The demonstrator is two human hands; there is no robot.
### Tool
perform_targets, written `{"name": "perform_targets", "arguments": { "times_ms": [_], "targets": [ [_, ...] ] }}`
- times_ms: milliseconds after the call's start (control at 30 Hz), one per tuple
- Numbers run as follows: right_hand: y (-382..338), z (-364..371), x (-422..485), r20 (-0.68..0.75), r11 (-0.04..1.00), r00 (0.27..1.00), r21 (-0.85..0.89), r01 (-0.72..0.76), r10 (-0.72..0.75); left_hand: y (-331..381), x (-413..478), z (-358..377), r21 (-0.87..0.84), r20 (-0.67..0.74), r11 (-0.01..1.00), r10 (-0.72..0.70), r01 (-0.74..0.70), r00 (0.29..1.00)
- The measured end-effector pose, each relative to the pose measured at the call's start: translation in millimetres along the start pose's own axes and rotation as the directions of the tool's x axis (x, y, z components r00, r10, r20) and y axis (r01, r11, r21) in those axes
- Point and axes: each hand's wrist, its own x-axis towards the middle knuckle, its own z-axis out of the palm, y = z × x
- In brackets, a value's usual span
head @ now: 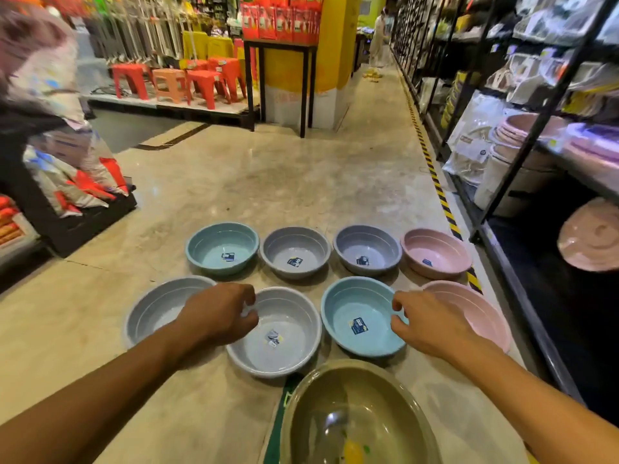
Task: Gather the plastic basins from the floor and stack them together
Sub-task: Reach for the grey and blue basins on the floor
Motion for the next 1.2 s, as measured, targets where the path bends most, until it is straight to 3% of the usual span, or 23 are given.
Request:
{"name": "perform_targets", "arguments": {
  "times_ms": [200, 400, 567, 833, 1200],
  "targets": [
    [-83, -208, -4, 0.127, 0.995, 0.987, -0.012, 0.097, -0.095, -19, -55, -206, -0.073, 0.041, 0.993, -0.085, 0.088, 0.996],
    [-187, -428, -48, 0.166, 0.986, 0.973, 0.058, 0.154, -0.162, -37, -142, -437, -0.149, 0.073, 0.972, -0.172, 0.181, 0.982],
    [-255, -565, -70, 0.135, 0.975, 0.967, 0.078, 0.208, -0.217, -68, -199, -569, -0.129, 0.077, 0.969, -0.2, 0.209, 0.977],
    [-320, -588, -81, 0.133, 0.965, 0.956, 0.063, 0.254, -0.26, -120, -233, -618, -0.148, -0.009, 0.958, -0.249, 0.245, 0.969],
    [-368, -599, 46, 0.09, 0.959, 0.955, 0.045, 0.28, -0.283, -173, -144, -651, -0.163, -0.051, 0.949, -0.281, 0.27, 0.958]
  ]
}}
